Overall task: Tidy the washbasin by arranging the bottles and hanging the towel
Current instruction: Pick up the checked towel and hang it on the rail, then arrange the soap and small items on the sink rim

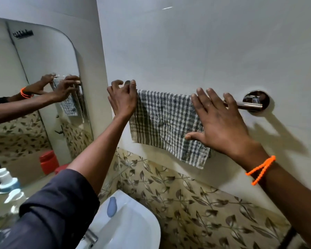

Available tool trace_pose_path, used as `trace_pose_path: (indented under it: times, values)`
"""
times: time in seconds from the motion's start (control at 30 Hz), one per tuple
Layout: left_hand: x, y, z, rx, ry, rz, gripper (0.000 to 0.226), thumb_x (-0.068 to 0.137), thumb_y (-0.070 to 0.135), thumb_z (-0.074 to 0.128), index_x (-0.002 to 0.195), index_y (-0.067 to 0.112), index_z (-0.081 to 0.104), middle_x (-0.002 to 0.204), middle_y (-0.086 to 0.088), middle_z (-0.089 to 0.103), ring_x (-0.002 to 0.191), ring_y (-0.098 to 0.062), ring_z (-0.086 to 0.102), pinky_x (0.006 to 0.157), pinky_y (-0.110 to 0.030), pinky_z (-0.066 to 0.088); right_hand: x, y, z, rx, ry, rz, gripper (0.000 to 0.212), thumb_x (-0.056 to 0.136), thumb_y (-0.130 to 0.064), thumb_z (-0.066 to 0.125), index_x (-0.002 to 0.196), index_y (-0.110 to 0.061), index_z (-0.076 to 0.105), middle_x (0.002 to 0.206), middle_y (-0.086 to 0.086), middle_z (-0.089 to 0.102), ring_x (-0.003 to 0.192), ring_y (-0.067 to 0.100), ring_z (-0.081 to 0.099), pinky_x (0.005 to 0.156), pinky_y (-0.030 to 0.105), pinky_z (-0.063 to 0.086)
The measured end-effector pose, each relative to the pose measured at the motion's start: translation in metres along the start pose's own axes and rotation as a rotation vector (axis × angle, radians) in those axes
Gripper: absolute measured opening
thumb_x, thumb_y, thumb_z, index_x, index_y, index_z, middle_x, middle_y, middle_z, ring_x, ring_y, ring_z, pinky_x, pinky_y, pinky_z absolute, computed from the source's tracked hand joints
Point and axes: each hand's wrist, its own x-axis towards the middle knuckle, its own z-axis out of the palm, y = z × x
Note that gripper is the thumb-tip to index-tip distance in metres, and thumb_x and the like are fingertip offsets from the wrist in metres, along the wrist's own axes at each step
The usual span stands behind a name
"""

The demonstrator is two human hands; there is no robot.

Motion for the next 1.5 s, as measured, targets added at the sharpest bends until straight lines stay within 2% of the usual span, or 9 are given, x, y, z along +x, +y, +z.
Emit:
trace_pose_path:
  times: [0.2,0.33,0.5,0.73,0.97,1.07,1.17,1.27,1.5]
  values:
    - [-0.029,-0.022,-0.001,-0.035,-0.012,0.132,0.045,0.103,0.059,0.038,0.138,0.041,0.06,0.151,0.0,0.046,0.138,-0.022,0.042,0.108,-0.04,0.045,0.019,-0.003,-0.003,0.048,0.023,0.052,0.104,0.081,-0.083,0.03,0.158,-0.018,0.007,0.169,0.004,0.01,0.155,0.026,0.011,0.123,0.055,0.012]
    - [-0.04,-0.031,-0.014,-0.085,0.034,0.13,0.044,0.104,0.057,0.039,0.14,0.041,0.058,0.146,0.004,0.05,0.135,-0.02,0.045,0.102,-0.037,0.048,0.022,-0.013,-0.006,0.085,0.087,0.057,0.103,0.081,-0.082,0.033,0.157,-0.014,0.015,0.167,0.007,0.02,0.154,0.028,0.015,0.121,0.057,0.015]
    - [-0.089,-0.065,-0.031,-0.046,0.031,0.042,0.049,0.106,0.054,0.039,0.147,0.033,0.055,0.154,-0.005,0.048,0.14,-0.022,0.044,0.108,-0.034,0.04,0.016,-0.075,0.017,0.304,0.271,-0.148,0.089,0.088,-0.065,0.049,0.154,-0.011,0.026,0.163,0.012,0.028,0.153,0.03,0.021,0.123,0.055,0.016]
    - [-0.273,-0.19,-0.073,0.04,-0.028,-0.196,0.029,0.105,0.03,0.057,0.119,0.012,0.075,0.119,-0.011,0.067,0.116,-0.028,0.061,0.102,-0.044,0.05,-0.038,-0.258,0.13,0.63,-0.037,-0.489,0.069,0.087,-0.042,0.065,0.145,-0.01,0.045,0.155,0.012,0.044,0.146,0.029,0.037,0.119,0.048,0.028]
    - [-0.397,-0.333,-0.162,0.434,-0.179,-0.549,0.018,0.099,0.023,0.064,0.108,0.015,0.078,0.113,-0.007,0.073,0.116,-0.03,0.064,0.1,-0.039,0.049,-0.121,-0.453,0.204,0.906,-0.341,-0.752,0.056,0.08,-0.023,0.069,0.134,-0.011,0.056,0.143,0.016,0.056,0.132,0.036,0.051,0.108,0.045,0.043]
    - [-0.419,-0.391,-0.195,0.691,-0.389,-0.737,0.04,0.093,0.031,0.067,0.131,0.02,0.068,0.136,-0.007,0.064,0.13,-0.028,0.056,0.108,-0.037,0.044,-0.145,-0.519,0.226,0.94,-0.474,-0.86,0.054,0.084,-0.013,0.062,0.137,-0.013,0.051,0.151,0.015,0.047,0.138,0.034,0.044,0.111,0.046,0.041]
    - [-0.434,-0.442,-0.216,0.757,-0.643,-0.92,0.096,0.083,0.053,0.074,0.161,0.024,0.027,0.165,-0.012,0.03,0.151,-0.033,0.032,0.119,-0.04,0.034,-0.161,-0.573,0.241,1.008,-0.557,-0.908,0.057,0.086,-0.002,0.055,0.141,-0.015,0.049,0.156,0.013,0.041,0.142,0.032,0.04,0.11,0.043,0.042]
    - [-0.442,-0.476,-0.224,0.843,-0.763,-0.841,0.104,0.085,0.052,0.073,0.165,0.028,0.01,0.163,-0.012,0.033,0.149,-0.034,0.033,0.118,-0.043,0.032,-0.175,-0.613,0.249,1.085,-0.599,-0.88,0.065,0.085,0.005,0.05,0.146,-0.018,0.046,0.158,0.011,0.039,0.142,0.031,0.04,0.112,0.041,0.039]
    - [-0.439,-0.473,-0.232,0.426,-0.374,-0.704,0.062,0.082,0.012,0.08,0.141,0.015,0.061,0.129,-0.013,0.069,0.119,-0.032,0.064,0.101,-0.034,0.048,-0.18,-0.642,0.252,1.142,-0.57,-0.765,0.067,0.086,-0.003,0.059,0.146,-0.027,0.044,0.145,0.011,0.05,0.123,0.034,0.051,0.099,0.043,0.048]
